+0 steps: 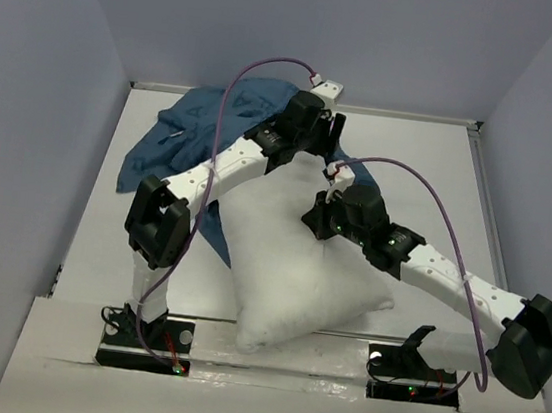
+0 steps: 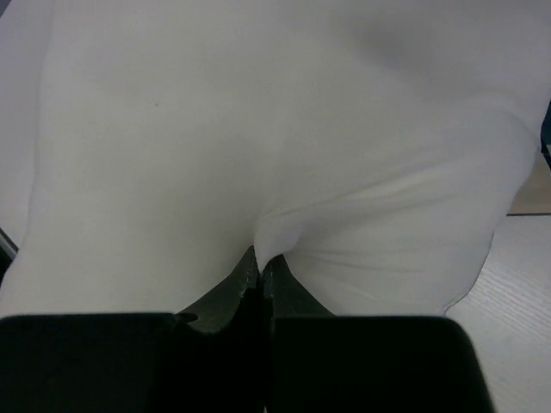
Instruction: Put the pillow into the pillowcase
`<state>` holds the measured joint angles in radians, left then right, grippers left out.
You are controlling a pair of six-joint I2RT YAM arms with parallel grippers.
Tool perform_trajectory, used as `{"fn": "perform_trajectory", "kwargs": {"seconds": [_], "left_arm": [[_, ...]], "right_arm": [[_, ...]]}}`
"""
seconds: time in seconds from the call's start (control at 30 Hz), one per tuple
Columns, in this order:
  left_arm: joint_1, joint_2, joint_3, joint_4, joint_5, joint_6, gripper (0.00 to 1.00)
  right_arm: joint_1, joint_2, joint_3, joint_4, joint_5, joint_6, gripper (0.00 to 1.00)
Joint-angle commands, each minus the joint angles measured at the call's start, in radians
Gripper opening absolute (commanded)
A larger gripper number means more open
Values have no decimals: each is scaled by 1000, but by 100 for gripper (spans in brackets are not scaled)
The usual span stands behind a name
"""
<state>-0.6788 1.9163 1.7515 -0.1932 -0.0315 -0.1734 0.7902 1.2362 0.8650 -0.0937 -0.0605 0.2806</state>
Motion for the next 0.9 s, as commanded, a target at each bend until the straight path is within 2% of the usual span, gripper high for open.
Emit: {"fn": "perform_trajectory", "kwargs": {"seconds": [0.0, 0.07, 0.2, 0.3, 0.37, 0.43, 0.5, 0.53, 0.6, 0.63, 0.7, 0.77, 0.8, 0.83, 0.87], "left_arm": [[-11, -97, 25, 103, -11, -9, 78], [-11, -135, -32, 110, -54, 14, 82], [-11, -256, -116, 74, -104, -12, 81], [-19, -395, -298, 110, -114, -73, 78], [-31, -472, -444, 135, -155, -113, 76], [-51, -575, -541, 176, -186, -161, 76], [-106, -620, -613, 151, -230, -166, 78], [-129, -623, -624, 135, -258, -164, 82], [-182, -606, -639, 97, -333, -164, 91], [-191, -599, -644, 101, -347, -166, 91], [-202, -570, -641, 153, -320, -155, 99], [-209, -530, -610, 170, -323, -126, 99], [-217, -463, -589, 140, -365, -108, 99], [-219, -426, -566, 114, -402, -92, 96], [-217, -390, -546, 89, -441, -68, 86]], "right_arm": [[-5, -4, -37, 123, 19, 52, 0], [-5, -4, -46, 127, -1, 51, 0], [-34, -47, -37, 95, 45, 45, 0], [-123, -105, 0, 46, -36, 28, 34], [-248, -135, 31, 41, -160, -1, 58], [-325, -130, 97, 43, -211, -24, 64], [-336, -69, 181, 35, -286, -60, 66], [-336, -41, 205, 35, -280, -89, 66], [-348, 63, 274, 35, -217, -121, 59], [-358, 92, 275, 37, -210, -121, 58], [-367, 167, 327, 75, -196, -171, 57], [-376, 221, 360, 83, -153, -221, 55], [-388, 251, 382, 83, -139, -236, 54], [-388, 299, 400, 81, -125, -250, 54], [-400, 318, 428, 83, -108, -268, 52]]}}
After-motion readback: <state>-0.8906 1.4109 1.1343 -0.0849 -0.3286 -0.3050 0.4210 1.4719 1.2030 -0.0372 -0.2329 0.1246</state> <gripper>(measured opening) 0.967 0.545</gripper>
